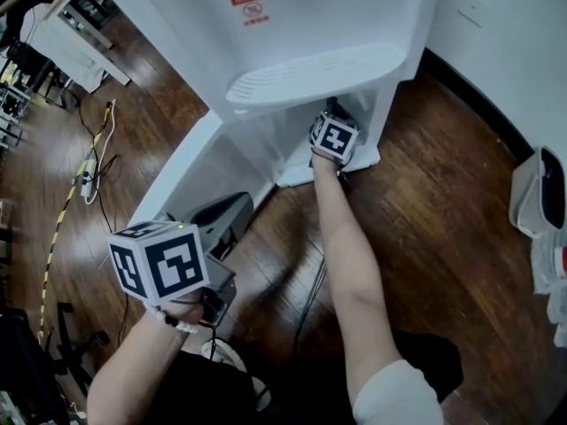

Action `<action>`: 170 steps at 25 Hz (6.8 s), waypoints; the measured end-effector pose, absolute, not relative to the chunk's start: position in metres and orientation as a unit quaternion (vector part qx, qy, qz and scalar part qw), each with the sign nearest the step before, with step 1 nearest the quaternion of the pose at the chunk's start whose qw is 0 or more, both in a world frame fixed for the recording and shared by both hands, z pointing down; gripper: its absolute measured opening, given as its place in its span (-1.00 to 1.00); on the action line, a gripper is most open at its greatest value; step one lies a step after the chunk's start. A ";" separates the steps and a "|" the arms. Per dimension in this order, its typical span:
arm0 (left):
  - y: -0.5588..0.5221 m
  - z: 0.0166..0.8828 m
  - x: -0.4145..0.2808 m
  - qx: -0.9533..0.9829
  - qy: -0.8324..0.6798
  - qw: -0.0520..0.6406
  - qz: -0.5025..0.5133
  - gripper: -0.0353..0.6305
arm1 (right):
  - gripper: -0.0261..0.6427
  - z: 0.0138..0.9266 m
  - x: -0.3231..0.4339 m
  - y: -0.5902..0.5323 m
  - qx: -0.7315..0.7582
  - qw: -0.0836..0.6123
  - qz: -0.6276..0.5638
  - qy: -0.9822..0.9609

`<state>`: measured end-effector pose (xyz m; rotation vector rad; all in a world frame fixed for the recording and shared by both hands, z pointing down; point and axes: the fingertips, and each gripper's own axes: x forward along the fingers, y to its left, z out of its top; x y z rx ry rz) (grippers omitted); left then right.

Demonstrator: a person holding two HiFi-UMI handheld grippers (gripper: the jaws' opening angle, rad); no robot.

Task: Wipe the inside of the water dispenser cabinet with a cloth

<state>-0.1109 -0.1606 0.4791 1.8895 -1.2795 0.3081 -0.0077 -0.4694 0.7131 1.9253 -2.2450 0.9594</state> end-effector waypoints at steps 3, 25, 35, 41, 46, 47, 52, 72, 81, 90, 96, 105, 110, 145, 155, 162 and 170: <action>-0.161 0.484 -0.115 0.745 -0.507 0.418 0.115 -0.93 | -0.79 0.715 0.004 -0.479 0.637 0.031 0.288 -0.714; -0.171 0.486 -0.104 0.748 -0.502 0.417 0.121 -0.93 | -0.79 0.707 -0.152 -0.425 0.335 0.083 0.307 -0.887; -0.172 0.482 -0.097 0.752 -0.502 0.410 0.119 -0.93 | -0.79 0.718 -0.075 -0.446 0.475 0.110 0.287 -0.825; -0.172 0.479 -0.089 0.755 -0.499 0.410 0.113 -0.93 | -0.79 0.726 -0.005 -0.456 0.584 0.110 0.281 -0.753; -0.173 0.470 -0.082 0.763 -0.495 0.402 0.109 -0.93 | -0.79 0.734 0.018 -0.446 0.626 0.121 0.290 -0.714; -0.173 0.469 -0.081 0.763 -0.494 0.401 0.108 -0.93 | -0.79 0.736 0.020 -0.444 0.628 0.121 0.291 -0.711; -0.169 0.461 -0.084 0.766 -0.495 0.397 0.101 -0.93 | -0.79 0.741 0.020 -0.433 0.612 0.107 0.301 -0.723; -0.164 0.452 -0.087 0.766 -0.503 0.388 0.097 -0.93 | -0.80 0.719 -0.133 -0.360 0.360 0.144 0.280 -0.878; -0.161 0.451 -0.081 0.770 -0.499 0.386 0.096 -0.93 | -0.80 0.719 -0.045 -0.390 0.487 0.134 0.288 -0.814; -0.168 0.453 -0.083 0.769 -0.505 0.381 0.094 -0.93 | -0.80 0.728 0.042 -0.395 0.581 0.133 0.297 -0.746; -0.173 0.452 -0.090 0.767 -0.512 0.377 0.086 -0.93 | -0.80 0.727 0.061 -0.395 0.582 0.088 0.330 -0.738; -0.178 0.441 -0.083 0.781 -0.503 0.363 0.075 -0.93 | -0.81 0.718 -0.018 -0.381 0.476 0.091 0.346 -0.804; -0.175 0.438 -0.087 0.779 -0.505 0.365 0.073 -0.93 | -0.81 0.707 -0.082 -0.359 0.386 0.098 0.352 -0.847; -0.160 0.413 -0.085 0.790 -0.491 0.365 0.041 -0.93 | -0.80 0.699 0.032 -0.376 0.509 0.053 0.387 -0.767; -0.177 0.443 -0.067 0.805 -0.459 0.349 0.135 -0.93 | -0.81 0.657 0.002 -0.330 0.445 -0.063 0.428 -0.784; -0.167 0.444 -0.047 0.824 -0.407 0.363 0.154 -0.93 | -0.80 0.609 0.009 -0.272 0.457 0.020 0.468 -0.756; -0.131 0.441 -0.096 0.784 -0.437 0.411 0.161 -0.93 | -0.81 0.505 0.020 -0.177 0.488 0.153 0.438 -0.739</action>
